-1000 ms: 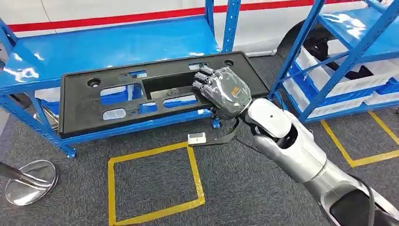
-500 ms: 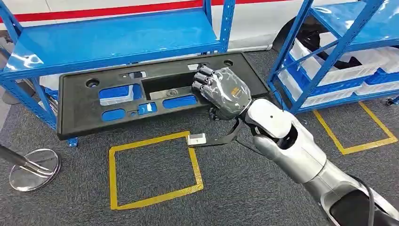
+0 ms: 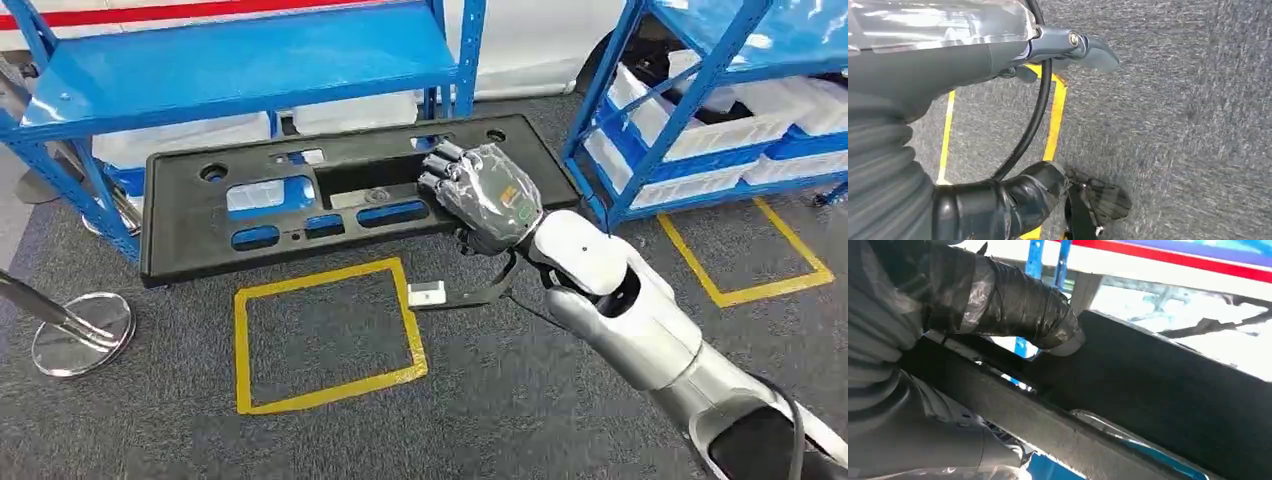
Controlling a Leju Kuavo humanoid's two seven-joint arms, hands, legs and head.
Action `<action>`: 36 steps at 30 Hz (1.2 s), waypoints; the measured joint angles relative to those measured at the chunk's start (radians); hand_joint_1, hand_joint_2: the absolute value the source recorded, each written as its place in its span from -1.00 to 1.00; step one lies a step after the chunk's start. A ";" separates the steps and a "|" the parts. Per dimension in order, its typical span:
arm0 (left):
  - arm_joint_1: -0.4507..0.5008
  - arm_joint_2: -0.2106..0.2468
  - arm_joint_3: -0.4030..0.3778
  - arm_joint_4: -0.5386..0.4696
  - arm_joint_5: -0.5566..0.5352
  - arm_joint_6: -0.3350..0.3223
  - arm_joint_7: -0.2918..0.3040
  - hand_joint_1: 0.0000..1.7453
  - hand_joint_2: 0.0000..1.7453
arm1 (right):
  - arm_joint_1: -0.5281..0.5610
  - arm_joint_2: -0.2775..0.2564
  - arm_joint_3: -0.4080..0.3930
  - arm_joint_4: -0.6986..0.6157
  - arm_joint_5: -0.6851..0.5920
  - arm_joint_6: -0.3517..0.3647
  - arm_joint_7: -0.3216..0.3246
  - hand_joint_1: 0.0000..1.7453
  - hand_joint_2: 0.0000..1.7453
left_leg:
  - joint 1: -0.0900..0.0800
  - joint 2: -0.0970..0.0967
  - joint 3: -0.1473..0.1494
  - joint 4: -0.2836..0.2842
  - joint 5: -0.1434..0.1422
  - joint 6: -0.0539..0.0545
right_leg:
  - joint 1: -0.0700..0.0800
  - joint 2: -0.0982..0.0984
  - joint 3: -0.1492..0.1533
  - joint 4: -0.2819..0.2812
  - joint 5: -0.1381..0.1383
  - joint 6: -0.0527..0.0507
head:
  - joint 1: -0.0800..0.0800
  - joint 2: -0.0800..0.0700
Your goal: Take the parts from the cabinet and place them on the table.
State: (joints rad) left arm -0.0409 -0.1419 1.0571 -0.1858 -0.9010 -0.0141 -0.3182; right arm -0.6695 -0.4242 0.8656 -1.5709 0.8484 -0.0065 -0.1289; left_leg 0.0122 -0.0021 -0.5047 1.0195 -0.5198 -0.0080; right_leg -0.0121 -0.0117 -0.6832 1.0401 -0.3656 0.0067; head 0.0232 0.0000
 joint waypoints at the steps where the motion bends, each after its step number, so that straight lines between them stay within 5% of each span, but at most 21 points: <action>1: -0.001 0.000 0.000 0.000 -0.001 0.000 -0.002 -1.00 1.00 | 0.000 0.000 -0.001 -0.002 0.000 0.000 0.000 1.00 1.00 | -0.003 0.000 -0.002 -0.002 0.003 0.001 | -0.001 0.000 -0.001 -0.006 0.011 0.004 | 0.000 0.000; 3: -0.001 0.000 0.000 0.000 -0.001 -0.001 -0.002 -1.00 1.00 | 0.002 -0.003 -0.003 -0.003 0.000 0.002 0.000 1.00 1.00 | 0.008 0.007 -0.014 -0.016 0.027 0.023 | -0.001 0.004 -0.014 -0.006 0.013 0.016 | 0.001 0.000; 6: -0.004 0.000 0.000 0.000 -0.002 -0.003 -0.003 -1.00 1.00 | 0.003 -0.008 -0.005 -0.003 -0.001 0.003 0.002 1.00 1.00 | 0.002 0.012 -0.055 -0.013 0.059 0.046 | -0.002 0.008 -0.056 0.156 -0.163 0.026 | 0.004 0.000; 8: -0.002 0.000 0.000 0.000 -0.002 -0.003 -0.003 -1.00 1.00 | 0.004 -0.010 -0.005 -0.003 -0.001 0.003 0.003 1.00 1.00 | -0.004 0.013 -0.085 -0.007 0.079 0.049 | -0.002 0.008 -0.075 0.279 -0.210 0.028 | 0.007 0.000; 10: -0.003 0.000 0.000 0.000 -0.002 -0.003 -0.003 -1.00 1.00 | 0.006 -0.010 -0.005 -0.003 -0.001 0.005 0.003 1.00 1.00 | -0.010 0.013 -0.116 0.004 0.094 0.049 | -0.001 0.008 -0.030 0.275 -0.152 0.021 | 0.007 0.000; 12: -0.004 0.000 0.000 0.000 -0.002 -0.003 -0.006 -1.00 1.00 | 0.004 -0.010 -0.005 -0.003 -0.001 0.006 0.005 1.00 1.00 | -0.019 0.012 -0.138 0.012 0.107 0.049 | 0.008 0.010 0.086 0.133 -0.101 0.001 | 0.007 0.000; 13: -0.004 -0.003 0.000 0.000 -0.003 -0.003 -0.009 -1.00 1.00 | 0.002 -0.010 -0.006 -0.005 -0.001 0.006 0.006 1.00 1.00 | -0.018 0.012 -0.144 0.014 0.115 0.047 | 0.012 0.009 0.131 0.053 -0.141 -0.018 | 0.007 0.000; 14: -0.005 -0.007 0.000 0.000 -0.005 -0.003 -0.010 -1.00 1.00 | 0.003 -0.010 -0.008 -0.010 -0.001 0.006 0.008 1.00 1.00 | -0.020 0.012 -0.150 0.013 0.123 0.040 | 0.017 0.009 0.171 -0.010 -0.161 -0.024 | 0.007 0.000; 17: -0.002 -0.006 0.000 0.000 -0.010 -0.003 -0.013 -1.00 1.00 | -0.005 -0.013 -0.016 -0.017 -0.001 0.008 0.015 1.00 1.00 | -0.003 0.012 -0.151 -0.007 0.158 0.018 | 0.031 0.010 0.160 -0.026 -0.129 -0.033 | 0.009 0.000; 18: 0.001 -0.006 0.000 0.000 -0.010 -0.003 -0.014 -1.00 1.00 | -0.005 -0.014 -0.016 -0.019 0.000 0.008 0.015 1.00 1.00 | -0.011 0.010 -0.158 -0.009 0.156 0.013 | 0.014 0.006 0.164 -0.059 -0.111 -0.040 | 0.009 0.000; 19: -0.001 -0.006 0.000 0.000 -0.011 -0.002 -0.016 -1.00 1.00 | -0.008 -0.014 -0.016 -0.019 0.000 0.010 0.015 1.00 1.00 | -0.009 0.007 -0.165 0.003 0.123 0.006 | 0.014 0.000 0.157 -0.068 -0.094 -0.037 | 0.008 0.000; 20: -0.001 -0.006 0.000 0.000 -0.011 -0.001 -0.018 -1.00 1.00 | -0.008 -0.014 -0.016 -0.020 0.000 0.013 0.015 1.00 1.00 | -0.007 0.006 -0.175 0.042 0.065 0.000 | 0.011 -0.001 0.146 -0.070 -0.081 -0.050 | 0.008 0.000; 22: -0.001 -0.006 0.000 0.000 -0.011 -0.002 -0.018 -1.00 1.00 | -0.008 -0.014 -0.016 -0.023 0.000 0.017 0.015 1.00 1.00 | 0.001 0.006 -0.203 0.189 -0.047 -0.013 | 0.009 -0.001 0.115 -0.065 -0.061 -0.043 | 0.008 0.000; 24: -0.002 -0.004 0.000 0.000 -0.012 -0.001 -0.019 -1.00 1.00 | -0.008 -0.014 -0.016 -0.023 0.000 0.019 0.015 1.00 1.00 | 0.009 0.006 -0.207 0.285 -0.050 -0.025 | 0.004 -0.003 0.078 -0.049 -0.045 -0.036 | 0.008 0.000; 25: -0.002 -0.003 0.000 0.000 -0.013 -0.001 -0.019 -1.00 1.00 | -0.008 -0.014 -0.016 -0.023 0.000 0.020 0.015 1.00 1.00 | 0.012 0.006 -0.189 0.281 -0.020 -0.031 | 0.000 -0.003 0.060 -0.041 -0.038 -0.031 | 0.008 0.000; 27: -0.002 -0.001 0.000 0.000 -0.014 0.000 -0.019 -1.00 1.00 | -0.008 -0.014 -0.016 -0.023 0.000 0.021 0.015 1.00 1.00 | 0.022 0.006 -0.094 0.174 0.052 -0.045 | -0.012 -0.002 0.013 -0.012 -0.024 -0.015 | 0.008 0.000; 29: -0.009 -0.001 0.000 0.000 -0.018 0.000 -0.017 -1.00 1.00 | -0.008 -0.014 -0.017 -0.024 0.000 0.020 0.015 1.00 1.00 | 0.020 0.003 -0.008 0.049 -0.012 -0.056 | -0.012 -0.002 -0.014 0.009 -0.015 -0.001 | 0.006 0.000; 30: -0.010 0.000 0.000 0.000 -0.018 0.000 -0.017 -1.00 1.00 | -0.007 -0.016 -0.018 -0.025 0.001 0.021 0.015 1.00 1.00 | 0.013 -0.004 0.005 0.022 -0.022 -0.021 | -0.010 -0.002 -0.018 0.013 -0.005 0.008 | 0.009 0.000; 32: -0.008 0.000 0.000 0.000 -0.019 0.000 -0.015 -1.00 1.00 | -0.012 -0.016 -0.018 -0.026 0.001 0.021 0.015 1.00 1.00 | 0.012 -0.006 -0.010 0.016 -0.013 -0.010 | -0.009 -0.002 -0.015 0.006 0.016 0.019 | 0.008 0.000; 34: -0.008 0.000 0.000 0.000 -0.020 0.001 -0.012 -1.00 1.00 | -0.009 -0.016 -0.018 -0.028 0.001 0.021 0.015 1.00 1.00 | 0.014 0.000 -0.026 0.010 0.013 0.019 | -0.016 0.001 -0.021 0.003 0.017 0.030 | 0.009 0.000; 36: -0.011 -0.001 0.000 0.000 -0.020 0.001 -0.011 -1.00 1.00 | -0.007 -0.019 -0.018 -0.027 0.001 0.022 0.015 1.00 1.00 | 0.012 0.003 -0.054 0.009 0.041 0.035 | -0.016 0.004 -0.049 0.083 -0.117 0.031 | 0.009 0.000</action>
State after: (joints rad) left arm -0.0516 -0.1427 1.0575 -0.1858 -0.9213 -0.0133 -0.3288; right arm -0.6763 -0.4437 0.8476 -1.5984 0.8492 0.0153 -0.1137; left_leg 0.0239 0.0012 -0.5582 1.0290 -0.4786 0.0267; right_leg -0.0277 -0.0075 -0.7322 1.1235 -0.4824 0.0380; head 0.0324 0.0000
